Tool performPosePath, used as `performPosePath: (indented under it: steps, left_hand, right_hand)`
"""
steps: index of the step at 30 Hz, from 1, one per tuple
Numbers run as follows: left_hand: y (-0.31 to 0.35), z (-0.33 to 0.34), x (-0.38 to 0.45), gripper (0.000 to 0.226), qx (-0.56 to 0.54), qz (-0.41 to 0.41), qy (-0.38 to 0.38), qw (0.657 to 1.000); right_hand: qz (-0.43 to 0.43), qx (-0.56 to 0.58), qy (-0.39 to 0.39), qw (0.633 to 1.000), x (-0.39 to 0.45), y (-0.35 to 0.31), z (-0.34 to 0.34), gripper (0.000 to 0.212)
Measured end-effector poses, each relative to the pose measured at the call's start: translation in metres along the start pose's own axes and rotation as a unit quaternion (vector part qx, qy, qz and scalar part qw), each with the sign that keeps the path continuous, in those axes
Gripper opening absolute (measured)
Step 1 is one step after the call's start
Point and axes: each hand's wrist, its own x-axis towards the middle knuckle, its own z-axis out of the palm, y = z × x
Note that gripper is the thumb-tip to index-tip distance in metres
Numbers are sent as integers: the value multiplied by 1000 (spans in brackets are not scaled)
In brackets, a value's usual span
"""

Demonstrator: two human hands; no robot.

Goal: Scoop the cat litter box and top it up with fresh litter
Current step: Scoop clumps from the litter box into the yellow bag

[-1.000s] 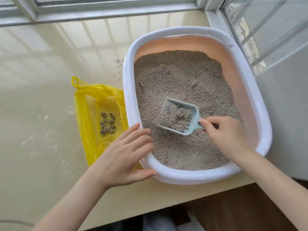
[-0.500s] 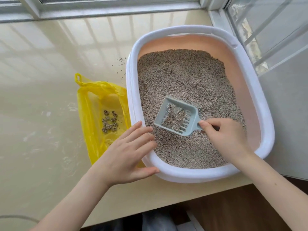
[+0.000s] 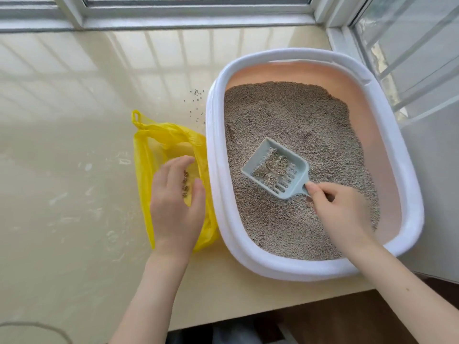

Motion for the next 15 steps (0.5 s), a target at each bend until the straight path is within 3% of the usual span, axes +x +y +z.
performPosePath:
  steps: [3,8,15]
  left_hand:
    - [-24,-3,14,52,71,-103,40,991]
    - [-56,-16,18,73,7,-304,-34,952]
    - [-72,-28,10,65,-100,-354,-77,927]
  right_hand:
    - [0,28,-3,1000,-4,-12,2,43]
    - [-54,29,-28,998,-18,-45,0,38]
    - [-119,-8,-76,990,-40,-102,26,26]
